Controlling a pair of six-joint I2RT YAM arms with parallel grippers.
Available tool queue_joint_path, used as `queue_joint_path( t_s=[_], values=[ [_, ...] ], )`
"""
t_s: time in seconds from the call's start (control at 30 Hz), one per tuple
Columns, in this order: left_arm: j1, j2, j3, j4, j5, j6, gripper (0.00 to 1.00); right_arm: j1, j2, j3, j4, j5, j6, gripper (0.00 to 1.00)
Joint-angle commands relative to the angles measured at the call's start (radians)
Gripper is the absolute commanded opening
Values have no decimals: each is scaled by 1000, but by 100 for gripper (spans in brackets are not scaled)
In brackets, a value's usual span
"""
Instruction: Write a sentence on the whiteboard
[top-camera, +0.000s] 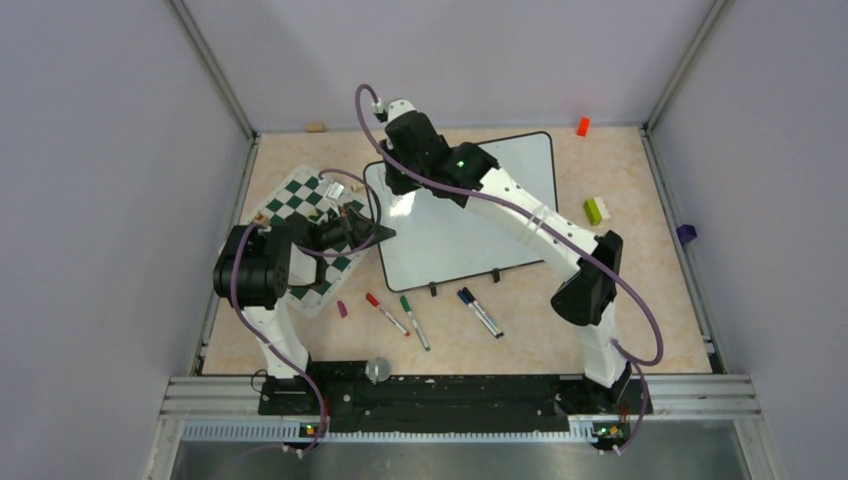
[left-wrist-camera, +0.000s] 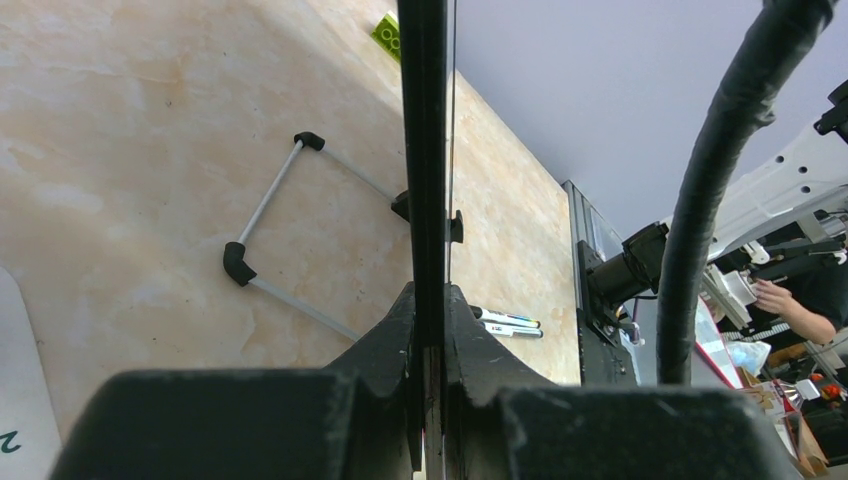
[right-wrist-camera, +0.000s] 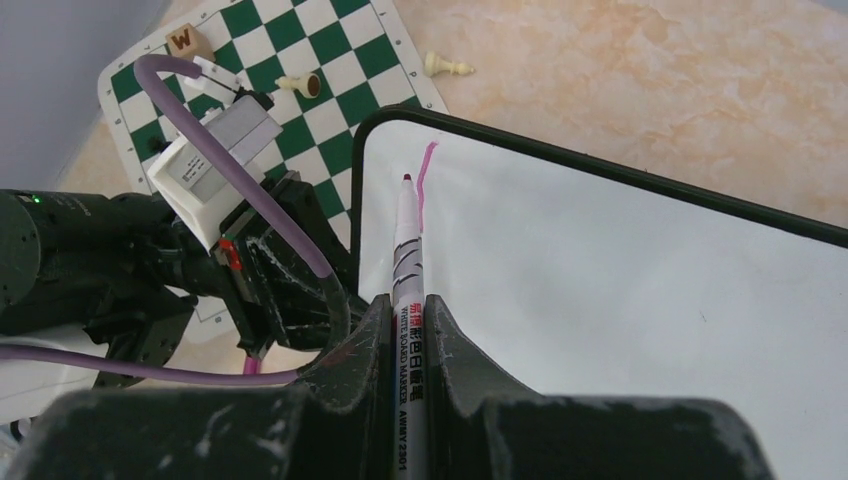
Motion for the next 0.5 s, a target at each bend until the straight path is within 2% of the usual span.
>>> queue_joint_path(
  t_s=[0.0,0.47],
  values=[
    [-3,-28,-11,80,55,41,0,-13,-21,49,33,-10,-2,0],
    [-4,-33,-14,80,59,45,0,-27,35,100,29,17,-16,0]
  ],
)
